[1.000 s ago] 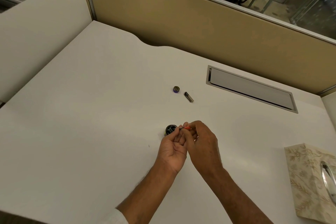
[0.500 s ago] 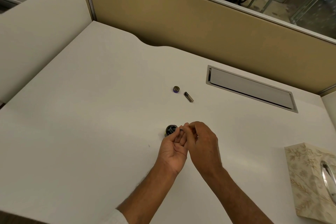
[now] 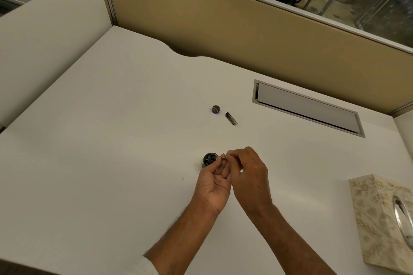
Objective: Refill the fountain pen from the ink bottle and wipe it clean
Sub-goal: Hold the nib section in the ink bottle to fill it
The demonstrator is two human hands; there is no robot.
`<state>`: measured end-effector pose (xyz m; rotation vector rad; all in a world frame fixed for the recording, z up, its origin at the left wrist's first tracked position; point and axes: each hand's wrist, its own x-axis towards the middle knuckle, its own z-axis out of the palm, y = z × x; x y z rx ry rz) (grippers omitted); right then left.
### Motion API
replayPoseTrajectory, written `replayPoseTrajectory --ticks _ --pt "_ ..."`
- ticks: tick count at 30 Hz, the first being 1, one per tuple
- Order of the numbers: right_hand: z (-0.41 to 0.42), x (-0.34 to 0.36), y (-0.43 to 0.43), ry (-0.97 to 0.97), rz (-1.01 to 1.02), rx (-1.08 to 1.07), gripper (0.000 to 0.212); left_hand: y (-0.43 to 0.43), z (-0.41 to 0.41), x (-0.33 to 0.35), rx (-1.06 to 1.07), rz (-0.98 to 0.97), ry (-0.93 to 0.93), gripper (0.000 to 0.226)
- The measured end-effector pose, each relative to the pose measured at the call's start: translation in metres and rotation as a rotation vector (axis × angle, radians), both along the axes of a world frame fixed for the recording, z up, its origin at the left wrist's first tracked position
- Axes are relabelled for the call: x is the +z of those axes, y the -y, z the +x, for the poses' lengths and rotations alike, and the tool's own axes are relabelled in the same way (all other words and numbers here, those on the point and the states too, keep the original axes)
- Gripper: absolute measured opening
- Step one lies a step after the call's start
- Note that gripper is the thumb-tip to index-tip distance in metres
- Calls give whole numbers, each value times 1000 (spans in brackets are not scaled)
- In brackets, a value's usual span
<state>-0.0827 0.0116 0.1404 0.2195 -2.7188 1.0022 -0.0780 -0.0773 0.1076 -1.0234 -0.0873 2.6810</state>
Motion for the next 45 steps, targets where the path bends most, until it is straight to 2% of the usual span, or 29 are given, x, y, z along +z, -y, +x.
replayPoseTrajectory --ticks 3,6,10,20,25,40,45 --pt "1 -2 -1 16 10 18 7 0 1 -3 1 10 1 27" --pt "1 -2 0 3 27 43 14 0 1 -2 3 4 4 26" --pt "0 -2 1 -18 20 26 15 -1 1 0 10 7 -6 39" --pt "-1 -1 -3 14 19 24 5 -1 1 0 5 9 -18 22" --pt "-3 -2 -4 -8 52 77 19 -1 0 0 9 10 -7 15" --pt "-2 -2 -5 -9 80 78 8 -2 0 0 15 -6 5 34" --pt "-4 -1 -5 7 73 73 17 -2 0 1 12 17 5 15"
